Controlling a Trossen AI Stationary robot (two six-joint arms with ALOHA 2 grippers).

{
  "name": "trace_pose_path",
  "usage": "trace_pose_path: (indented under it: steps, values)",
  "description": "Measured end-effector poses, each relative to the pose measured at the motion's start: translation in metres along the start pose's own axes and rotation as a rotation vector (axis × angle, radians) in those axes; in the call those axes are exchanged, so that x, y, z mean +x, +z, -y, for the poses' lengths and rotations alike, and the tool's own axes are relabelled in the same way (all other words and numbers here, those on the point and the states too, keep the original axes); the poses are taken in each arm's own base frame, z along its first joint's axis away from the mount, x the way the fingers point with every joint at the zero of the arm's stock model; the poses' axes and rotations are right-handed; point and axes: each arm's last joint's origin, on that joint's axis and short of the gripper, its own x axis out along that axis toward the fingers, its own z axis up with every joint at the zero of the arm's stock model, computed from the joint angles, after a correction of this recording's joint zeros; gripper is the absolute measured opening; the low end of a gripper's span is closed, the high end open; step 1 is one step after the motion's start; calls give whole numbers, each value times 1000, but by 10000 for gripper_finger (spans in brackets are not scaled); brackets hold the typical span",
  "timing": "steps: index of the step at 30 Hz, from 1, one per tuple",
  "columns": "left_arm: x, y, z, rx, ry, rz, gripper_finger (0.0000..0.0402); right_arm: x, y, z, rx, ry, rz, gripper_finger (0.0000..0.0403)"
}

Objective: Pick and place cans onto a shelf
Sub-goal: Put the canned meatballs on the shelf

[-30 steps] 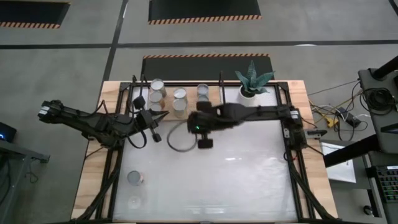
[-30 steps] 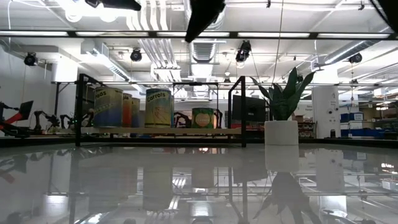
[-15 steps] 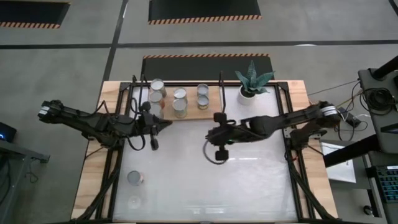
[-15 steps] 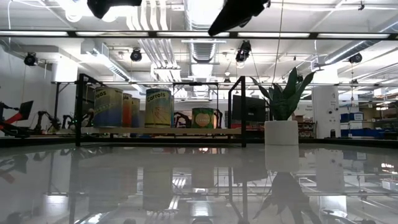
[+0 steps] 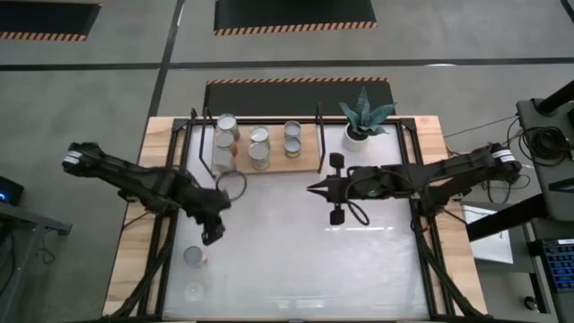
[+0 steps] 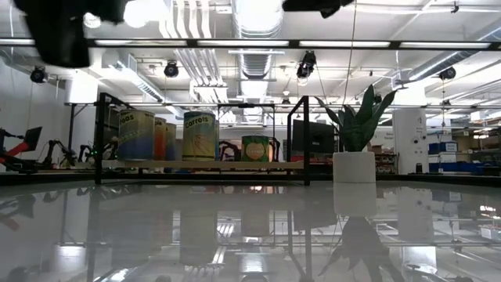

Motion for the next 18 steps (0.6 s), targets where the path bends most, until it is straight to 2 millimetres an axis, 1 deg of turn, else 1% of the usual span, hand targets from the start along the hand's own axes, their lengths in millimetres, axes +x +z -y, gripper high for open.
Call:
trace_pose_path:
  steps: [2, 4, 6, 8, 11, 14, 18]
  values:
    - [12, -3, 3, -89, -26, -148, 0, -2, -7, -1, -1, 1, -7, 9]
    - [26, -10, 8, -142, -33, -297, 0, -3, -10, -2, -18, -1, 3, 9]
    - [36, -20, 14, -131, -12, -400, 0, -5, -12, -1, -33, 0, -1, 9]
    - [44, -31, 18, -132, 51, -473, 0, -7, -11, -1, -28, -1, 7, 9]
    - [55, -47, 24, -143, 148, -544, 0, -9, -13, -1, -25, -1, 4, 9]
    - [64, -63, 29, -114, 241, -569, 0, -9, -16, -1, -39, 2, -7, 9]
    - [76, -73, 32, -76, 325, -562, 0, -10, -14, -1, -43, 0, 1, 9]
